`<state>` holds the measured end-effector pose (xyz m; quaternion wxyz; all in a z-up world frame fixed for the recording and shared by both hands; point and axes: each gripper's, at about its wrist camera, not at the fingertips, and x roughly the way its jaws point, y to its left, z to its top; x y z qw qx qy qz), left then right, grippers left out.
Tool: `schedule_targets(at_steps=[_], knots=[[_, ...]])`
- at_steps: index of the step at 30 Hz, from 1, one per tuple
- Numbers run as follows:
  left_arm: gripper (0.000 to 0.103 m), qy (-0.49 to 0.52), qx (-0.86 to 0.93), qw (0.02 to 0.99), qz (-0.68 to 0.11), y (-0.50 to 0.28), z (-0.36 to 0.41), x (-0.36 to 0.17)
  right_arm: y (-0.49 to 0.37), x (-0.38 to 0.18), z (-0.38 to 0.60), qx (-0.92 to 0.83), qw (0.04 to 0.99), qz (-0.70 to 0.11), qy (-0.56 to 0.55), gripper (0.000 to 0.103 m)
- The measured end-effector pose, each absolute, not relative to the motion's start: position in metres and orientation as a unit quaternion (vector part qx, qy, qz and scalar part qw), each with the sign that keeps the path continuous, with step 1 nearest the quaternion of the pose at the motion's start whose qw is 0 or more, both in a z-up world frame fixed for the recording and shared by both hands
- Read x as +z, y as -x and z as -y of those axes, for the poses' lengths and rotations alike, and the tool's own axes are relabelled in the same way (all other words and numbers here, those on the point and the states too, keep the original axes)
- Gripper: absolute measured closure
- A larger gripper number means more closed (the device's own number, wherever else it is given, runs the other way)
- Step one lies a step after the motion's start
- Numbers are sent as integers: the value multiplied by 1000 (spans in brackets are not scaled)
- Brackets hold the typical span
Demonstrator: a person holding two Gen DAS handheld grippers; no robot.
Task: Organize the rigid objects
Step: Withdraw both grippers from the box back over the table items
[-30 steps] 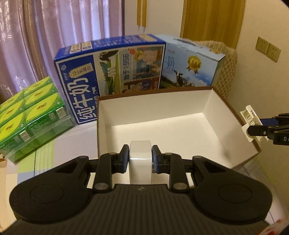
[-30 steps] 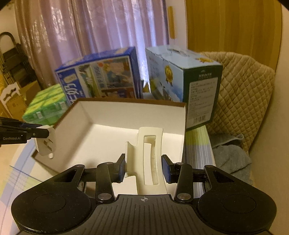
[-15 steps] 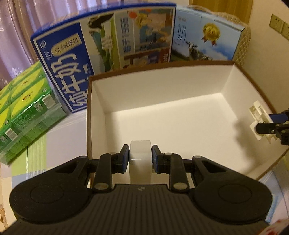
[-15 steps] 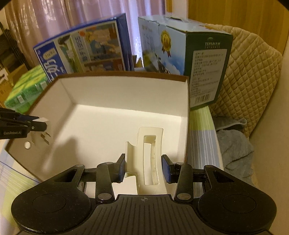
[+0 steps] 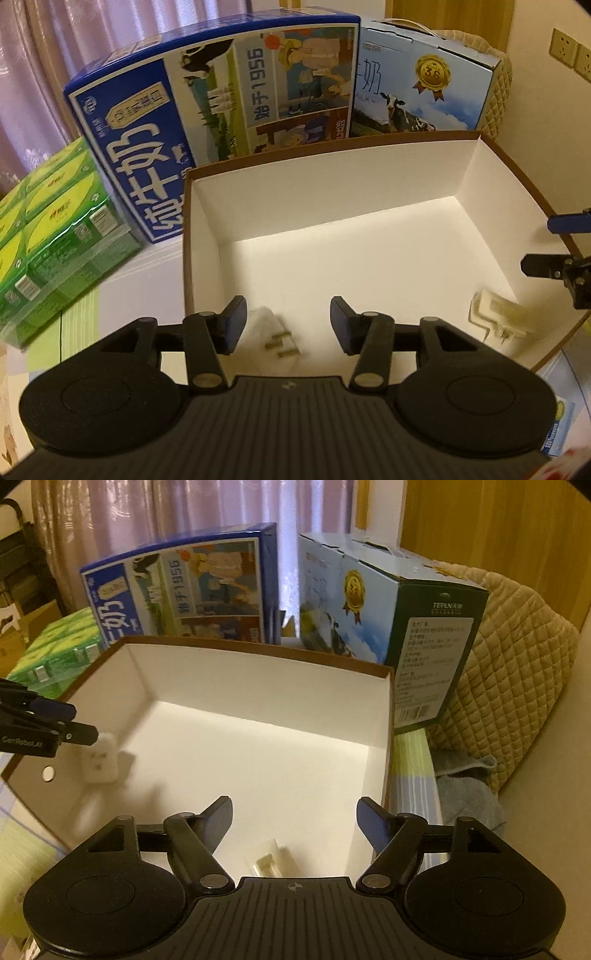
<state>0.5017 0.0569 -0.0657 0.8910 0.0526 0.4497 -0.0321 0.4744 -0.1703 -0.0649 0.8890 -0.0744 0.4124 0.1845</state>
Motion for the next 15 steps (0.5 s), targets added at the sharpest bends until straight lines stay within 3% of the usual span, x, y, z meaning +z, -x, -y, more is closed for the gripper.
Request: schedule_targets(at_steps=[15], knots=[[57, -36, -25, 891, -452, -475, -63, -56, -456, -56, 175, 193, 887, -413, 74, 30]])
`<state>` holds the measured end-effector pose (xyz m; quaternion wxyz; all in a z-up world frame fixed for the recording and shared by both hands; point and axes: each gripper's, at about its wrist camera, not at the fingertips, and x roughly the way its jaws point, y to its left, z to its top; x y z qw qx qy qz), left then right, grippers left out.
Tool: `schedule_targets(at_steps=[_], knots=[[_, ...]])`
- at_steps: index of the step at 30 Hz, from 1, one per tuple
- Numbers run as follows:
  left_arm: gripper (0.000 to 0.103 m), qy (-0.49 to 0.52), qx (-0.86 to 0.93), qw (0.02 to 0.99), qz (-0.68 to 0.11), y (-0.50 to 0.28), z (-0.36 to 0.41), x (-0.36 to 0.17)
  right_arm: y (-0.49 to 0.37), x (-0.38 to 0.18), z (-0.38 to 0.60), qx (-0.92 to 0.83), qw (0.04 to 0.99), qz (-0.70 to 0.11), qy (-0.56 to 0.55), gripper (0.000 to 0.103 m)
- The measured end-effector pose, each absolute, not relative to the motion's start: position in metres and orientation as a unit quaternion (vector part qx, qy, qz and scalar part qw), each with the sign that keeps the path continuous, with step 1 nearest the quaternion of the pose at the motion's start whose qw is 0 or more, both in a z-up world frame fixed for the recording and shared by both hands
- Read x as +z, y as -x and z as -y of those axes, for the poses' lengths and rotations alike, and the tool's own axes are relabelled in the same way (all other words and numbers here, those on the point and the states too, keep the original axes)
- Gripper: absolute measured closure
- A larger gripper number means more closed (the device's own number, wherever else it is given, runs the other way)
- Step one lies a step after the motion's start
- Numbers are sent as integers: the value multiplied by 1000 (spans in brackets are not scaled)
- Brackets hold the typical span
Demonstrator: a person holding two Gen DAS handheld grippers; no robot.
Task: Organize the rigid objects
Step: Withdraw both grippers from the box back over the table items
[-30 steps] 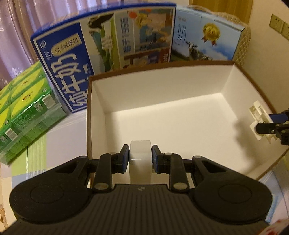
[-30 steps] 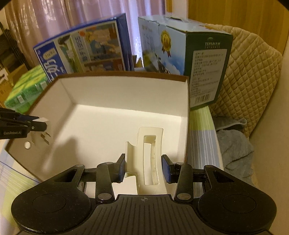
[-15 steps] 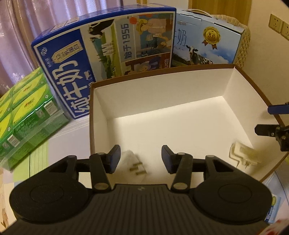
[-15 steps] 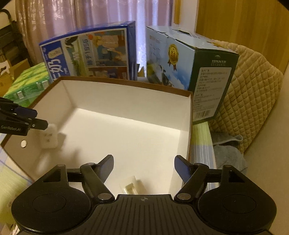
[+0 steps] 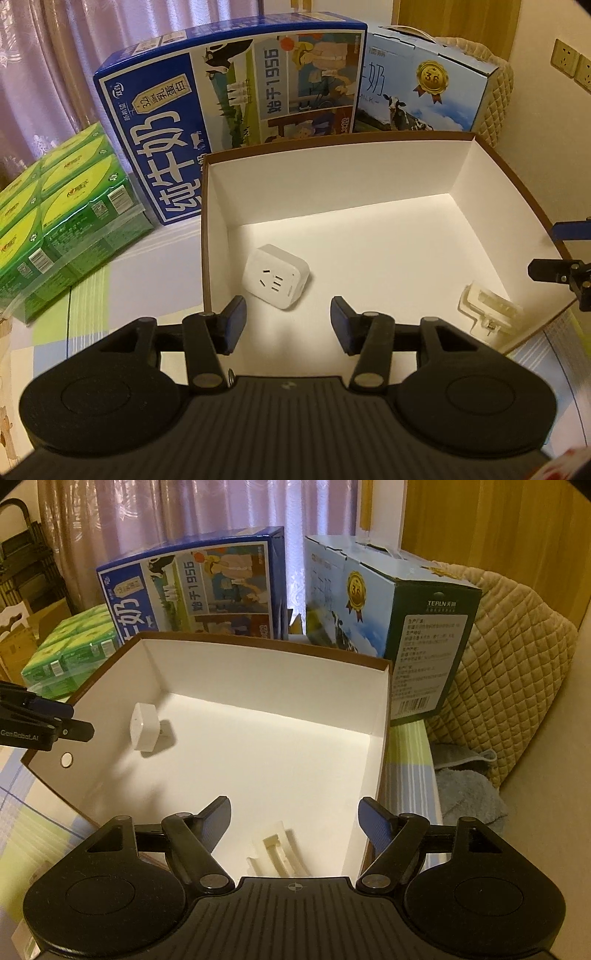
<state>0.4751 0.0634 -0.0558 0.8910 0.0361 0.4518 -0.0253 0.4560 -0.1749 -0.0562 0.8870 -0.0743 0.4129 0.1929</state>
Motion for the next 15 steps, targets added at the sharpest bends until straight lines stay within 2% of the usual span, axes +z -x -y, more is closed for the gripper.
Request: schedule_targets(at_steps=[15], knots=[[54, -26, -19, 899, -436, -438, -67, -31, -425, -32, 188, 209, 897, -385, 59, 30]])
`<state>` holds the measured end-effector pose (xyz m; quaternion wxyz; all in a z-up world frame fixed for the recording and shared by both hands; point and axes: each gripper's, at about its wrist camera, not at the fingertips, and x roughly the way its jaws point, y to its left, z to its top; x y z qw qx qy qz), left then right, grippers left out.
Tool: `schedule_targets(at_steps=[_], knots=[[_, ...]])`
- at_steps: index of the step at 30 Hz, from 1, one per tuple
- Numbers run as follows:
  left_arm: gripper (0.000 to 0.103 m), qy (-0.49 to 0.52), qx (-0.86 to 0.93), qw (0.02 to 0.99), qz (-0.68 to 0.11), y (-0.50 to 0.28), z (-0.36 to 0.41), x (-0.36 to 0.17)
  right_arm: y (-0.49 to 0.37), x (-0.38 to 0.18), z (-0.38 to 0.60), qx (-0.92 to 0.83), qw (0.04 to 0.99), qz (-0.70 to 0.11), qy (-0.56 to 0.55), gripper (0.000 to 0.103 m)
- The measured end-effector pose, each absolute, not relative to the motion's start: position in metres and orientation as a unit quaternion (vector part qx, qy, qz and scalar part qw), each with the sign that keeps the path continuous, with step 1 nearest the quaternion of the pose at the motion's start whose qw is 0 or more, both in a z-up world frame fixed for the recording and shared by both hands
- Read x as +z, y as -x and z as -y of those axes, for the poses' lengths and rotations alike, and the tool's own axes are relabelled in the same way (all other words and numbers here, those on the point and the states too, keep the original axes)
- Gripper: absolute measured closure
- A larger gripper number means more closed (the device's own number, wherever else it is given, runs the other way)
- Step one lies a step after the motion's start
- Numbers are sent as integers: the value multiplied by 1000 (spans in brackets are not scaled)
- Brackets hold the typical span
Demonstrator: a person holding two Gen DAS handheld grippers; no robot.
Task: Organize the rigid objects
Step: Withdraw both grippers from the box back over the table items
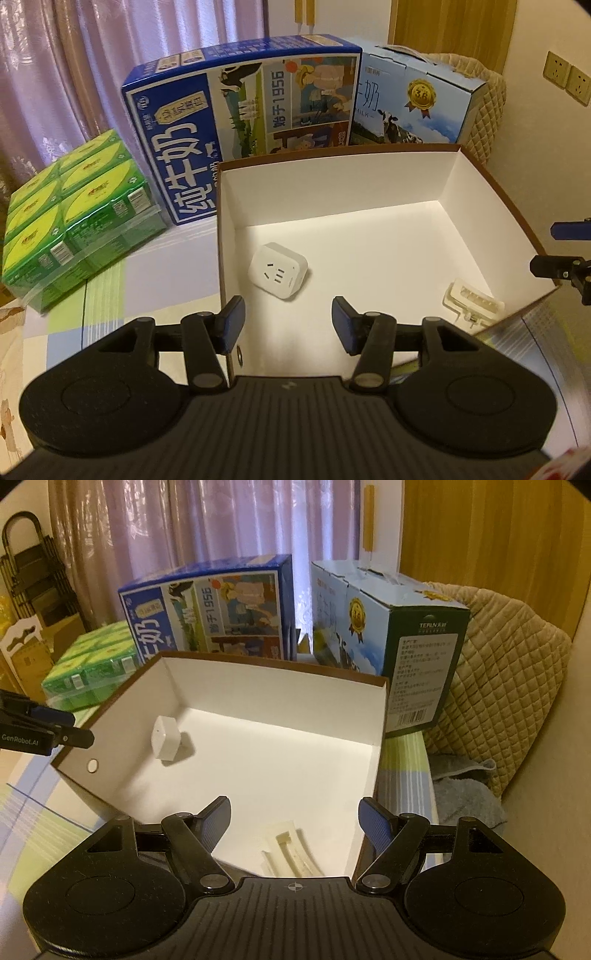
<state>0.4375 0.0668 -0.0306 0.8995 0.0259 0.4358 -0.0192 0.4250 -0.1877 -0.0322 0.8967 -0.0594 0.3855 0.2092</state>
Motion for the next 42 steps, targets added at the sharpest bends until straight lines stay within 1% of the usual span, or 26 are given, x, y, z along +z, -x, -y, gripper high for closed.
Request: schedule_targets(at_steps=[18, 31, 42], knots=[[54, 23, 33, 906, -421, -328, -95, -10, -345, -22, 219, 220, 908, -356, -7, 30], [54, 51, 51, 899, -432, -258, -98, -22, -294, -38, 219, 231, 897, -377, -14, 30], [53, 63, 59, 887, -454, -229, -94, -45, -277, -69, 211, 234, 879, -415, 7, 30]])
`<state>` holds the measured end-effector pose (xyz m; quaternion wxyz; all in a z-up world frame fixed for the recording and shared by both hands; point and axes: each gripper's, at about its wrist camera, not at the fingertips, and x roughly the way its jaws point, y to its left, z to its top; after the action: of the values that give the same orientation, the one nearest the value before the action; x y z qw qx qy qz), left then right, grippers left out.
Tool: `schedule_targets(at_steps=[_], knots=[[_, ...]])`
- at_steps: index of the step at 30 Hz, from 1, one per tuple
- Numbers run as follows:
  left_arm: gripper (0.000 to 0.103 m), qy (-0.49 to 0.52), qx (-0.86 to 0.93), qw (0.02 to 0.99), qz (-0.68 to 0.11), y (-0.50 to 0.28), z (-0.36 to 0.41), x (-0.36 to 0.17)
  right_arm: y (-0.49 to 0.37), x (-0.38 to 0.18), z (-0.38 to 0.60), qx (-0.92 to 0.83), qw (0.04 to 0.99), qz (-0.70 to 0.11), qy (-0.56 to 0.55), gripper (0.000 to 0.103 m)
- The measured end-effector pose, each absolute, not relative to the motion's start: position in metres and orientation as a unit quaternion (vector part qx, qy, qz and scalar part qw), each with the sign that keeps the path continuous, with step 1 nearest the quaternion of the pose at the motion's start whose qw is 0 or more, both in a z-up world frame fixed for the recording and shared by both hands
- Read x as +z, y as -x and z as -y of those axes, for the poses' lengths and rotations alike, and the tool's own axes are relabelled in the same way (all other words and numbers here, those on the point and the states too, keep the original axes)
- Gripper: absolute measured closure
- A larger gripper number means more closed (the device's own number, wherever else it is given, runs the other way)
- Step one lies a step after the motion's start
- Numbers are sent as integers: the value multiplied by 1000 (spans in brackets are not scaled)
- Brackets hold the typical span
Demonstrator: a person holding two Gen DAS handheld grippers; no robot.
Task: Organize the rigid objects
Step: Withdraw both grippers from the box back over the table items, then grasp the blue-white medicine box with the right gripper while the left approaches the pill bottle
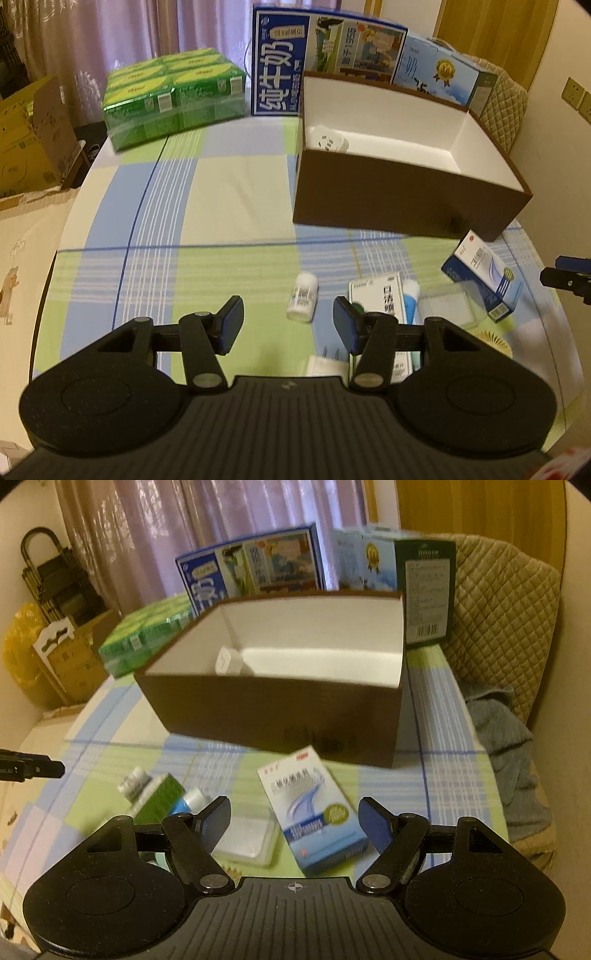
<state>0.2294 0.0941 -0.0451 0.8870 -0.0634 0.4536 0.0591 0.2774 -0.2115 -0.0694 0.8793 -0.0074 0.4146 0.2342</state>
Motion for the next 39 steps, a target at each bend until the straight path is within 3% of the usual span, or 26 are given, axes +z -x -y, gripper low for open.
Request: schedule_targets(at_steps=[27, 29, 39], knots=[[53, 77, 74, 867, -487, -222, -100, -87, -297, -145, 195, 246, 854, -436, 142, 30], [53, 76, 74, 867, -487, -223, -100, -88, -295, -146, 195, 247, 855, -434, 144, 40], [53, 70, 65, 866, -491, -225, -99, -95, -263, -143, 217, 194, 866, -447, 113, 40]])
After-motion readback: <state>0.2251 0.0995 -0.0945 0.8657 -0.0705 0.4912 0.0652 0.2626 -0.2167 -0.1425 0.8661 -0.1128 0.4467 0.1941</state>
